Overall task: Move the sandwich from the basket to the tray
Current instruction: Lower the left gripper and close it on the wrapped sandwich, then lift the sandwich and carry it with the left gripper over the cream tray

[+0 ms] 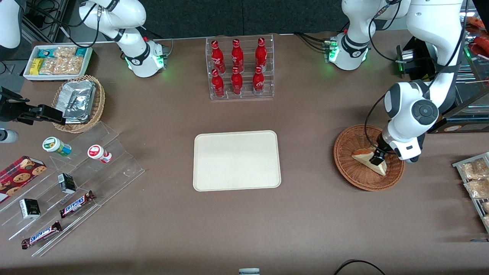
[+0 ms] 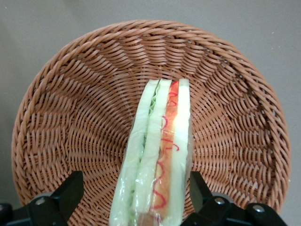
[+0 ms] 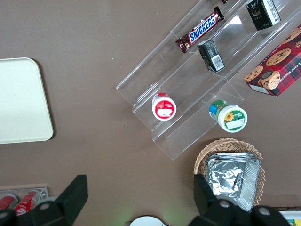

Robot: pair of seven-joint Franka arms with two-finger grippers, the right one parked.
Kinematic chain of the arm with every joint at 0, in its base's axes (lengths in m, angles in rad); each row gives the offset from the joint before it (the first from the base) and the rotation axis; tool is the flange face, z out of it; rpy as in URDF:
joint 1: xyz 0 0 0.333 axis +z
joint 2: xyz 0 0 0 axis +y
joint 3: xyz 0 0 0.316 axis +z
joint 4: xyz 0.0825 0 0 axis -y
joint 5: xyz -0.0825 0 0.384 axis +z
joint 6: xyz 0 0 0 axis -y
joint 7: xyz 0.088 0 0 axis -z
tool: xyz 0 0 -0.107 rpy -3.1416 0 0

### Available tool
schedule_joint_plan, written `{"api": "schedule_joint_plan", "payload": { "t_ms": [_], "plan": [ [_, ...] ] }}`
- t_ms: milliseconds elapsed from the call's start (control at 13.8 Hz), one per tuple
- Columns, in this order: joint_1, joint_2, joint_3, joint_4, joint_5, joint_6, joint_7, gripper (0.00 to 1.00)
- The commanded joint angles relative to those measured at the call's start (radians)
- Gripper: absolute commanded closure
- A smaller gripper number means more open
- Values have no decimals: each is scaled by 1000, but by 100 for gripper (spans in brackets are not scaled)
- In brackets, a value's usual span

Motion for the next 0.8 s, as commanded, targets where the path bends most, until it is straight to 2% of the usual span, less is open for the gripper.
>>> {"api": "schedule_joint_plan", "payload": {
  "t_ms": [0,73,218,291,436,582,727],
  "plan": [
    [-9,9,0,0,14,15,-75,16],
    [-11,11,0,3,14,13,-91,45],
    [-12,11,0,7,14,6,-92,92],
    [-17,9,-6,10,14,1,-91,100],
    [-18,6,-15,26,14,-5,-79,100],
    [-18,3,-45,108,23,-147,-71,100],
    [-20,-3,-82,232,55,-377,-7,100]
  ]
}}
